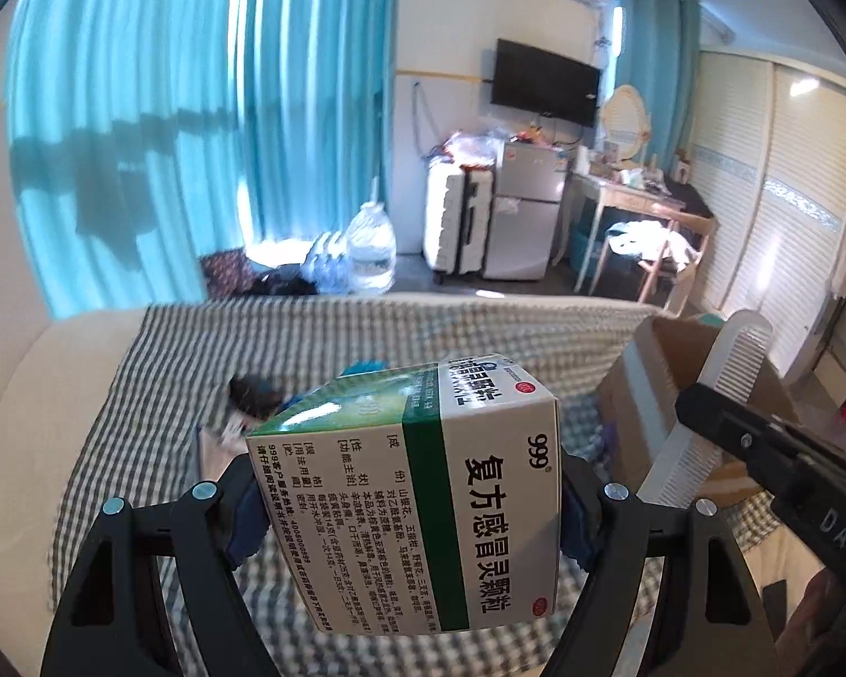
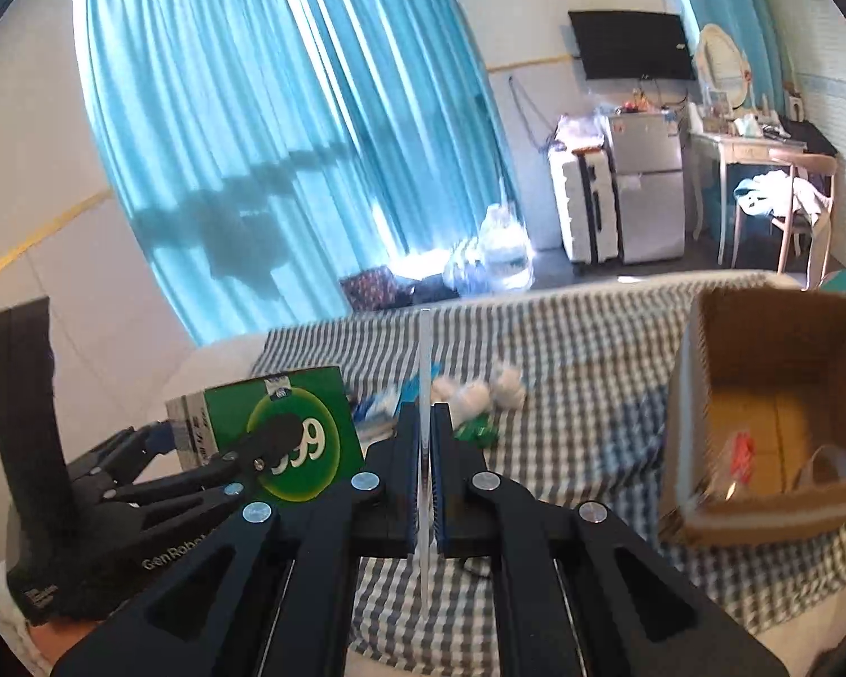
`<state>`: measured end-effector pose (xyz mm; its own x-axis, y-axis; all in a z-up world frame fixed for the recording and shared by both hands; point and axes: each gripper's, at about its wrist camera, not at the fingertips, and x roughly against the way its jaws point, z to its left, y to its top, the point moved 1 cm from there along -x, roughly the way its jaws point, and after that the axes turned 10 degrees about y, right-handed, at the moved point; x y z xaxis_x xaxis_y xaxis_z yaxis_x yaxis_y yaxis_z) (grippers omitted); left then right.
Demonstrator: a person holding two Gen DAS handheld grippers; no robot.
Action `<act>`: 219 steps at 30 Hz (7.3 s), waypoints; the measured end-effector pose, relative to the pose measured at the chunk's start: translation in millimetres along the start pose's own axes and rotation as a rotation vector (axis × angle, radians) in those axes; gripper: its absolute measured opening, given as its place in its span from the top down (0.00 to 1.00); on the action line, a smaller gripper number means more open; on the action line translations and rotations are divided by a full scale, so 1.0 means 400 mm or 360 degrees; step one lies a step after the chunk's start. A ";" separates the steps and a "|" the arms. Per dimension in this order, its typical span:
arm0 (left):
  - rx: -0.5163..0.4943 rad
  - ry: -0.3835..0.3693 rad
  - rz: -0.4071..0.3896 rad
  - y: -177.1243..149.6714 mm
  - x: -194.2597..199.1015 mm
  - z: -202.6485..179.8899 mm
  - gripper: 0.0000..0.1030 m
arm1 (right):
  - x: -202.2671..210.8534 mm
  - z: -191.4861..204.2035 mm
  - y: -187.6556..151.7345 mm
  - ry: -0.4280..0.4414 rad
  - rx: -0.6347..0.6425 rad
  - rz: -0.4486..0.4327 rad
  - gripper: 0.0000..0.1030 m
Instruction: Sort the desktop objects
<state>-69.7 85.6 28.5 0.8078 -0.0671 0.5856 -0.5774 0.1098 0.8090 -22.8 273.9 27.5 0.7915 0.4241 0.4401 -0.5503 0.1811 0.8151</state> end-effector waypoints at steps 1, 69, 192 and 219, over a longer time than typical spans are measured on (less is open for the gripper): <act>-0.0008 -0.0028 -0.0009 0.015 0.001 -0.017 0.21 | 0.011 -0.010 0.014 0.0005 -0.0004 -0.0014 0.96; 0.0245 0.0294 0.0227 -0.168 -0.079 0.179 0.00 | -0.112 -0.051 -0.114 0.0034 -0.0164 0.0198 0.38; 0.0032 -0.0125 0.0366 -0.030 -0.081 0.019 0.12 | 0.027 -0.101 -0.122 -0.0070 -0.0089 0.0189 0.95; -0.0362 -0.0165 0.0770 -0.328 -0.280 -0.303 0.00 | 0.174 -0.346 -0.110 -0.0224 -0.0277 0.0112 0.95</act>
<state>-70.1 198.9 -149.4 0.4337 -0.0516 0.8996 -0.8308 0.3635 0.4214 19.7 418.2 -29.6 0.7723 0.3155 0.5514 -0.6331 0.3110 0.7088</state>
